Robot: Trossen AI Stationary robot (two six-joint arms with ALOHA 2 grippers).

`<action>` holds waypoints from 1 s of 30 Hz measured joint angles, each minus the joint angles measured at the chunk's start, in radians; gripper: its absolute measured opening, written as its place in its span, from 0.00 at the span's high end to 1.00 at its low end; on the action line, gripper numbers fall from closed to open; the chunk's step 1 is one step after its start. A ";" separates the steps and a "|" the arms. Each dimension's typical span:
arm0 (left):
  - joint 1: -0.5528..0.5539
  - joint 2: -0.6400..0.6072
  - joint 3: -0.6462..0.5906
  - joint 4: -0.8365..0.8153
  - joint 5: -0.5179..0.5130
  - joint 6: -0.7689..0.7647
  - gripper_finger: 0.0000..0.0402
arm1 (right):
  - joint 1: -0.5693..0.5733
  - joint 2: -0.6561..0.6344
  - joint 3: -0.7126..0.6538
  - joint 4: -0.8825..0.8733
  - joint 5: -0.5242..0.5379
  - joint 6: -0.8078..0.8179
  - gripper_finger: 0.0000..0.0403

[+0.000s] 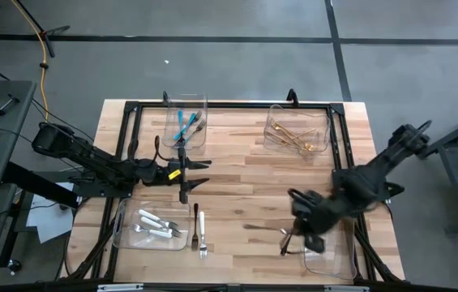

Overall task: Sort silverware by color (type)
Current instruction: Put the black fork into the bottom right transparent bin

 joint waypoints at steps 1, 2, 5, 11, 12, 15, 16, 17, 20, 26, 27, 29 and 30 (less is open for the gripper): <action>0.000 0.000 0.000 0.000 0.000 -0.003 0.54 | 0.029 0.000 0.025 -0.029 -0.014 0.088 0.83; 0.000 0.000 0.000 0.000 0.000 -0.003 0.54 | 0.060 0.000 0.047 -0.054 -0.031 0.176 0.83; 0.000 0.000 0.000 0.000 0.000 -0.003 0.54 | 0.167 0.000 0.105 -0.123 -0.047 0.433 0.83; 0.000 0.000 0.000 0.000 0.001 -0.003 0.54 | 0.367 0.000 0.141 -0.215 -0.047 0.931 0.83; 0.000 0.000 0.000 0.000 0.001 -0.003 0.54 | 0.396 0.000 0.141 -0.245 -0.053 1.014 0.83; 0.000 0.000 0.000 0.000 0.001 -0.002 0.54 | 0.477 0.000 0.141 -0.354 -0.077 1.249 0.83; 0.000 0.000 0.000 0.001 0.001 -0.002 0.54 | 0.495 0.002 0.141 -0.395 -0.079 1.285 0.83; 0.000 0.000 0.000 0.001 0.001 -0.002 0.54 | 0.502 0.007 0.141 -0.429 -0.079 1.293 0.83; 0.000 0.000 0.000 0.004 0.002 -0.002 0.54 | 0.490 0.034 0.132 -0.483 -0.064 1.287 0.83; 0.000 0.000 0.000 0.013 0.003 -0.002 0.54 | 0.428 0.082 0.048 -0.454 -0.081 1.218 0.83; 0.000 0.000 0.000 0.016 0.003 -0.002 0.54 | 0.420 0.087 0.028 -0.434 -0.092 1.211 0.83; 0.000 -0.001 0.000 0.020 0.003 -0.002 0.54 | 0.408 0.090 -0.020 -0.388 -0.104 1.192 0.83; 0.000 -0.001 0.000 0.022 0.003 -0.002 0.54 | 0.401 0.091 -0.046 -0.358 -0.105 1.182 0.83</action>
